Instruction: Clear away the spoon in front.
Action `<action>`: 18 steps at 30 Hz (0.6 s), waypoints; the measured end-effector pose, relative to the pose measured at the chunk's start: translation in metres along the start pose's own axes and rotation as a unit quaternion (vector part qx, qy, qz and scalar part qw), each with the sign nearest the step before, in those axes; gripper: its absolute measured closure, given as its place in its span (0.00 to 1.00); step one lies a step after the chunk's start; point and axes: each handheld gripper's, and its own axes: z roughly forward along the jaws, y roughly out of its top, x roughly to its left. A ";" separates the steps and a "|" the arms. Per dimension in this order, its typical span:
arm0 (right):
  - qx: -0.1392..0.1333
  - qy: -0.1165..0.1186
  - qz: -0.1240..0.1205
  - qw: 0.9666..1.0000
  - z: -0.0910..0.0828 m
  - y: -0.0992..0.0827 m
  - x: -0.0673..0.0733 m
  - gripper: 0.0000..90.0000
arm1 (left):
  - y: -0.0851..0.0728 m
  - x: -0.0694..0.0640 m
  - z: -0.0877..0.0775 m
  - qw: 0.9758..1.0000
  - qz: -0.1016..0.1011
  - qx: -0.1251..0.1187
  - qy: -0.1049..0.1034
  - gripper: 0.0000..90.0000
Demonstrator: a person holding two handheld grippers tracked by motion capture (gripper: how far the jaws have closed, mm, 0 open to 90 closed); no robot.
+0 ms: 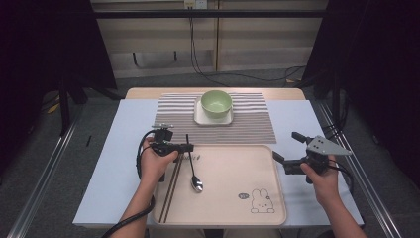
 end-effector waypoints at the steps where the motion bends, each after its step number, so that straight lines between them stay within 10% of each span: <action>1: -0.001 -0.001 0.002 1.000 0.000 0.000 0.000 0.02 | 0.000 -0.001 0.000 1.000 0.004 0.003 -0.003 0.91; 18: -0.001 0.000 0.007 1.000 0.000 0.000 0.001 0.02 | -0.016 -0.003 -0.006 0.999 0.023 0.023 -0.007 0.90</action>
